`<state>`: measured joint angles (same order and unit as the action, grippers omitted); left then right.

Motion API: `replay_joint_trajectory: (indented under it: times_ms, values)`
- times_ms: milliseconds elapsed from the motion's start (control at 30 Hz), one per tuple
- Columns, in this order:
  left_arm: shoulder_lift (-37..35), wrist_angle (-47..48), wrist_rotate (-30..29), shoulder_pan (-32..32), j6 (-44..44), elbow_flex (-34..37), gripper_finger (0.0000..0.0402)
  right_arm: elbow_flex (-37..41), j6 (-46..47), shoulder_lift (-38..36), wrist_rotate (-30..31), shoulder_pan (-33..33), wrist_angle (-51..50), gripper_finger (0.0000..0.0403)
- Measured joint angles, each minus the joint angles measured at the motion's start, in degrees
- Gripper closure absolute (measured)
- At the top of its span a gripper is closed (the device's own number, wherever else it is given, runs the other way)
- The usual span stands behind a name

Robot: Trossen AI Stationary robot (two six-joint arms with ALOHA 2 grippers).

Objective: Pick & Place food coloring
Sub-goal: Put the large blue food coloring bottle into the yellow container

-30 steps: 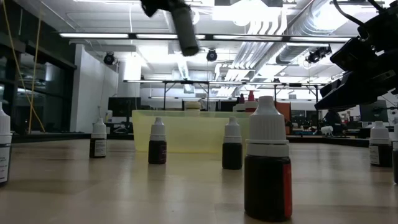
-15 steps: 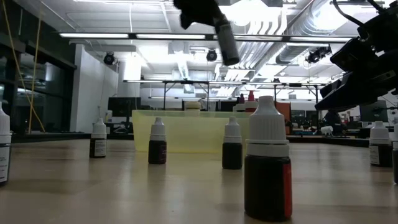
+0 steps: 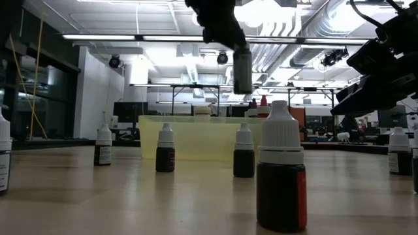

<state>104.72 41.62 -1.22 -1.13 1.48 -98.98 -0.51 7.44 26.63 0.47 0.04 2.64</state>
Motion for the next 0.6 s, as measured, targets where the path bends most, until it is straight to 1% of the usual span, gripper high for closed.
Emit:
replay_joint_trajectory:
  times_ms: [33,100,167,267,333,400,467,533,600]
  values:
    - [0.4,0.0,-0.6,0.0,0.0,-0.1,0.0302,0.0,0.0,0.0,0.0,0.0,0.1,0.0402]
    - [0.5,3.1,-2.2,0.0,0.0,0.3,0.0302,0.0,0.0,0.0,0.0,0.0,0.1,0.0402]
    - [1.5,3.0,-4.1,0.0,0.1,0.3,0.0302,0.0,0.0,0.0,0.0,0.0,-0.2,0.0402]
    - [2.5,6.2,-4.4,0.0,0.2,0.6,0.0301,0.0,0.0,0.0,0.0,0.0,-0.2,0.0402]
    - [3.2,4.2,-4.5,0.0,0.1,0.4,0.0297,0.0,0.0,0.0,0.0,0.0,-0.2,0.0402]
    - [3.6,6.2,-4.5,0.0,-0.2,0.5,0.0292,0.0,0.0,0.0,0.0,0.0,-0.2,0.0402]
    - [4.8,3.5,-4.1,0.1,-0.2,0.4,0.029,0.0,0.0,0.0,0.0,0.0,-0.2,0.0402]
    - [5.4,4.6,-3.9,0.1,-0.2,0.6,0.0289,0.0,0.0,0.0,0.0,0.0,-0.1,0.0402]
    - [6.6,2.1,-3.8,0.1,-0.2,0.4,0.0289,0.0,0.0,0.0,0.0,0.0,-0.2,0.0402]
